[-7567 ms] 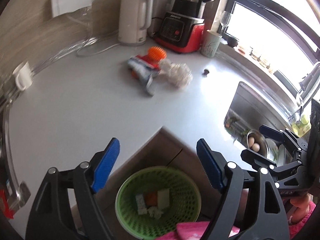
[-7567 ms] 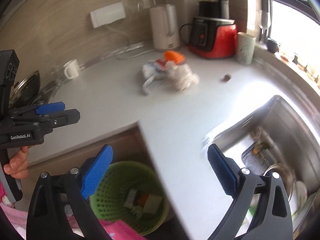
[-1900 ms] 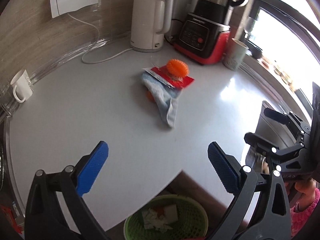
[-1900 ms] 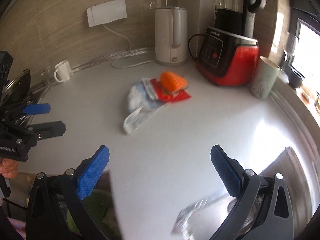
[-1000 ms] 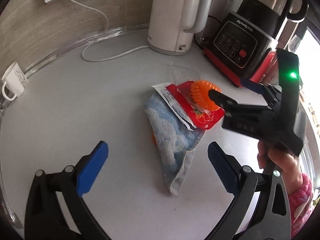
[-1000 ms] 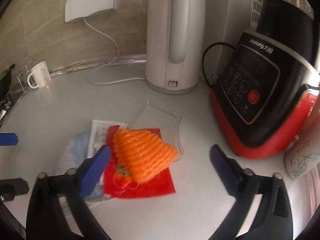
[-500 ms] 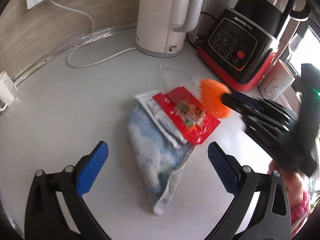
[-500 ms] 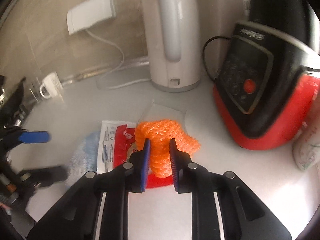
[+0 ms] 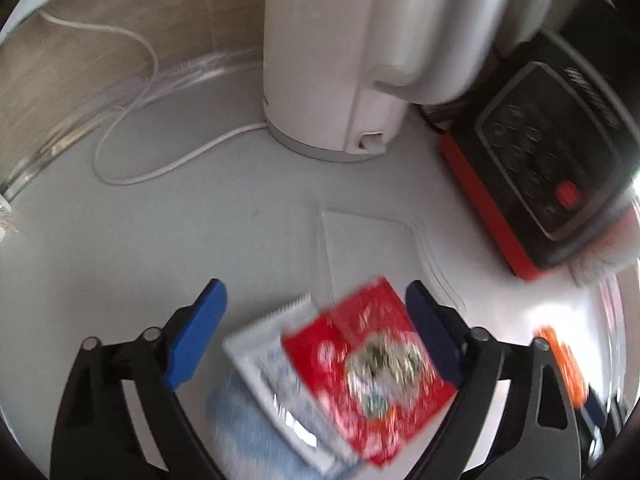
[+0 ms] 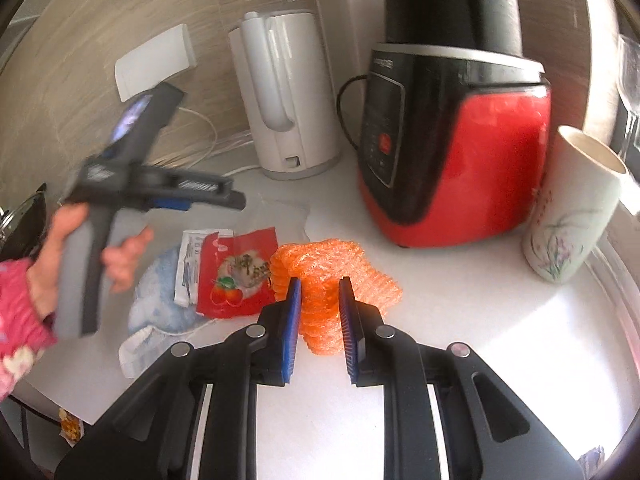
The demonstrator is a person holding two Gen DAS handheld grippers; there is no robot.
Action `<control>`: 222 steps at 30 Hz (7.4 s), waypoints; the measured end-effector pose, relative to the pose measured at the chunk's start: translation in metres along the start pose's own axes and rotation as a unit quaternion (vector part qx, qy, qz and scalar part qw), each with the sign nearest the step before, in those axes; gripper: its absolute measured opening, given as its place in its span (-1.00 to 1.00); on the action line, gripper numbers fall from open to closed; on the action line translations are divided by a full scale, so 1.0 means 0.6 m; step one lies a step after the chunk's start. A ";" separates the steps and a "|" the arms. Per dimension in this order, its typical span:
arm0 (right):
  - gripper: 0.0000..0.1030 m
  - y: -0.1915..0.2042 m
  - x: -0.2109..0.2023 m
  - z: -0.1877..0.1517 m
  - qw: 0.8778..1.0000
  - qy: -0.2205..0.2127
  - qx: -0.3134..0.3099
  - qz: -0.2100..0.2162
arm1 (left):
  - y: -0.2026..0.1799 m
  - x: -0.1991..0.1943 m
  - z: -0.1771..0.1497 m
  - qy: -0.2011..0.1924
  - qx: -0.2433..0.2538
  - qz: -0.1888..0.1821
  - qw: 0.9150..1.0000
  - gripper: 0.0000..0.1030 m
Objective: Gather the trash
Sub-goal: 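Grasp the orange foam net with the right gripper while the left gripper grasps the clear plastic tray, then drop the foam net into the basket with the right gripper while the left gripper drops the tray, then move both open grippers to the red snack bag and blue towel, then grasp the red snack bag with the right gripper while the left gripper grasps the blue towel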
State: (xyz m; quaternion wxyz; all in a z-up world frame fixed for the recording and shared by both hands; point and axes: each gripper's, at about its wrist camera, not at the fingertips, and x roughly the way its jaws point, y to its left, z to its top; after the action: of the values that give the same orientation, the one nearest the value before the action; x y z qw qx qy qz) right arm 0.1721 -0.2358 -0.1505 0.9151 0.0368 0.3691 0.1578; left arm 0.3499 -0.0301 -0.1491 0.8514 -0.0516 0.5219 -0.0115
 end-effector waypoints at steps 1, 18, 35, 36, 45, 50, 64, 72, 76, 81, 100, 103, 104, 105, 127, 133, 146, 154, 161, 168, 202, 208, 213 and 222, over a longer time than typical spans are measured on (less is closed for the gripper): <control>-0.62 -0.004 -0.001 -0.002 1.000 0.001 0.003 0.002 | 0.002 0.017 0.011 0.012 -0.006 -0.001 1.000 0.63; -0.62 -0.020 -0.014 -0.010 1.000 -0.010 0.023 0.006 | -0.003 0.092 0.039 0.051 -0.004 0.013 0.999 -0.12; -0.62 -0.010 -0.031 -0.014 0.999 -0.018 0.027 0.004 | -0.011 0.027 0.044 0.019 -0.004 -0.025 1.000 -0.93; -0.62 -0.009 -0.034 -0.013 0.999 -0.019 0.026 0.004 | -0.011 0.017 0.044 0.014 -0.006 -0.028 1.000 -0.93; -0.62 0.001 -0.064 -0.013 0.999 -0.032 0.018 0.003 | -0.008 -0.092 0.035 -0.041 -0.003 -0.050 0.998 -0.93; -0.62 0.014 -0.094 -0.015 0.999 -0.042 0.016 -0.005 | 0.000 -0.160 0.016 -0.078 -0.002 -0.055 0.995 -0.93; -0.62 0.154 -0.228 -0.060 0.997 -0.071 0.002 -0.016 | 0.074 -0.351 -0.128 -0.134 0.014 -0.086 0.987 -0.93; -0.62 0.304 -0.304 -0.158 0.998 -0.053 0.003 -0.016 | 0.154 -0.447 -0.300 -0.128 0.050 -0.089 0.986 -0.93; -0.62 0.376 -0.327 -0.222 0.999 -0.033 0.011 -0.014 | 0.195 -0.474 -0.390 -0.117 0.081 -0.083 0.986 -0.93; -0.62 0.444 -0.351 -0.294 0.999 -0.010 0.037 -0.010 | 0.246 -0.484 -0.516 -0.083 0.124 -0.083 0.985 -0.93; -0.62 0.546 -0.358 -0.394 0.996 0.022 0.074 -0.038 | 0.266 -0.359 -0.684 -0.002 0.201 -0.065 0.977 0.09; -0.62 0.553 -0.352 -0.400 0.996 0.028 0.075 -0.039 | 0.267 -0.381 -0.678 -0.021 0.198 -0.061 0.978 0.40; -0.62 0.554 -0.349 -0.402 0.996 0.030 0.076 -0.040 | 0.269 -0.390 -0.676 -0.029 0.199 -0.059 0.978 0.49; -0.62 0.553 -0.345 -0.405 0.996 0.033 0.078 -0.038 | 0.269 -0.401 -0.675 -0.040 0.202 -0.056 0.977 0.51; 0.18 0.553 -0.216 -0.461 0.989 0.129 0.066 -0.023 | 0.317 -0.423 -0.652 -0.054 0.173 -0.022 0.983 0.85; 0.39 0.538 -0.235 -0.427 0.991 0.113 0.057 -0.042 | 0.314 -0.424 -0.635 -0.057 0.161 -0.026 0.985 0.85; 0.91 0.481 -0.279 -0.336 0.995 0.060 0.032 -0.069 | 0.276 -0.417 -0.583 -0.067 0.143 -0.031 0.987 0.85; 0.94 0.413 -0.275 -0.299 0.996 0.057 0.033 -0.068 | 0.224 -0.378 -0.526 -0.065 0.118 -0.035 0.990 0.85; 0.94 0.345 -0.262 -0.267 0.996 0.056 0.024 -0.059 | 0.166 -0.337 -0.475 -0.076 0.106 -0.025 0.991 0.85; 0.94 0.273 -0.236 -0.219 0.998 0.050 0.014 -0.045 | 0.112 -0.285 -0.429 -0.077 0.100 -0.006 0.992 0.85; 0.95 0.064 0.097 -0.032 0.997 0.064 -0.042 0.021 | 0.053 -0.089 -0.317 -0.008 0.058 0.054 0.997 0.85; 0.95 0.040 0.144 -0.002 0.997 0.069 -0.009 0.039 | 0.048 -0.079 -0.315 -0.006 0.067 0.062 0.996 0.85; 0.95 0.033 0.173 0.020 0.995 0.078 0.010 0.057 | 0.046 -0.070 -0.311 -0.002 0.074 0.067 0.995 0.61; 0.95 0.054 0.197 0.026 0.993 0.097 0.004 0.069 | 0.050 -0.066 -0.308 0.001 0.066 0.064 0.996 0.57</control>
State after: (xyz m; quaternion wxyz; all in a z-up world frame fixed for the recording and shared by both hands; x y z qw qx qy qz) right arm 0.2543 -0.1672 -0.2117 0.8619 0.0503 0.4530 0.2221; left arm 0.1663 -0.0112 -0.1999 0.8511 0.0385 0.5235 0.0088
